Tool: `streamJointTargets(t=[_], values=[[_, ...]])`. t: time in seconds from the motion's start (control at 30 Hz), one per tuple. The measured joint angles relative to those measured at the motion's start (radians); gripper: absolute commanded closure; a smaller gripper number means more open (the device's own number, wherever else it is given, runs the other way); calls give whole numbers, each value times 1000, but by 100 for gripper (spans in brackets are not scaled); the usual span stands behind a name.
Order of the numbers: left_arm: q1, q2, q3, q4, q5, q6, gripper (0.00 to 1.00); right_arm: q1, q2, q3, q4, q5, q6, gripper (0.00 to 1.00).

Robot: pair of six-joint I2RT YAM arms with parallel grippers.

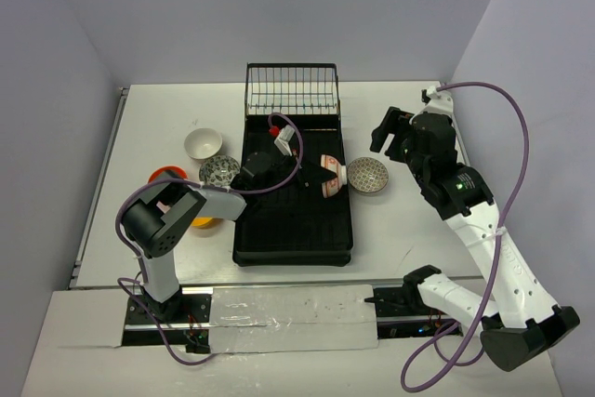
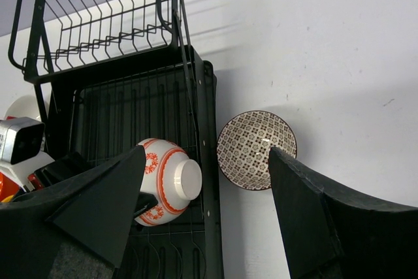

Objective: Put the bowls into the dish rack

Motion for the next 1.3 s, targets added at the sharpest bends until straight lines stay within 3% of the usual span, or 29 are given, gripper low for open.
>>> streamJointTargets(t=[0.47, 0.97, 1.1, 1.3], values=[[6, 32, 0, 61, -27, 4, 89, 8, -13, 0, 7, -4, -3, 17], [2, 40, -22, 5, -29, 70, 79, 13, -13, 0, 8, -5, -11, 17], [2, 40, -34, 6, -23, 76, 68, 13, -13, 0, 8, -4, -11, 17], [2, 41, -48, -5, -18, 83, 59, 13, -13, -1, 7, -4, -11, 16]])
